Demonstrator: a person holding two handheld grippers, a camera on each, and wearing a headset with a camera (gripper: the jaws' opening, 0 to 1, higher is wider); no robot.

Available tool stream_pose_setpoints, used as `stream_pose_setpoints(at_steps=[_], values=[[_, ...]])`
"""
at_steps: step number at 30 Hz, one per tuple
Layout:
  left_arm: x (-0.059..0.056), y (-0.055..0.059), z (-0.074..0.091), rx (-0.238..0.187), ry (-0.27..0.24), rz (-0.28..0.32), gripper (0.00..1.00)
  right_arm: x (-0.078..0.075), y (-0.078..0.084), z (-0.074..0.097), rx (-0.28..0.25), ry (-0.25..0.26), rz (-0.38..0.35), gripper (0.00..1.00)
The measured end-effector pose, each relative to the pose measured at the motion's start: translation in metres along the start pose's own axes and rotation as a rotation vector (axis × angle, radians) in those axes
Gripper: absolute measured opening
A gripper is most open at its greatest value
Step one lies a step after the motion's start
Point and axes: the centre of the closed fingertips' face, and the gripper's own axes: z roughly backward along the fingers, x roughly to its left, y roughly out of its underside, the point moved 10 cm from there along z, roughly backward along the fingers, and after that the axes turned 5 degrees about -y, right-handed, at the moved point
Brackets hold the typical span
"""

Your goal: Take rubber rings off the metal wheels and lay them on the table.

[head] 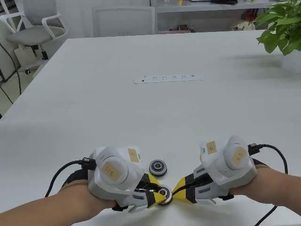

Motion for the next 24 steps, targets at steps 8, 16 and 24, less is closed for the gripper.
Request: stream_pose_setpoints(at_steps=[8, 16, 24], values=[[0.0, 0.0002, -0.0002, -0.003, 0.001, 0.0, 0.13, 0.0008, 0.0001, 0.0006, 0.002, 0.021, 0.051, 0.04], [-0.0001, 0.0004, 0.0, -0.005, 0.001, 0.004, 0.13, -0.0044, 0.0039, 0.0012, -0.03, 0.008, -0.026, 0.1], [0.0004, 0.001, -0.0002, -0.011, 0.002, 0.015, 0.13, -0.0053, 0.0065, 0.0021, -0.061, -0.019, -0.067, 0.17]])
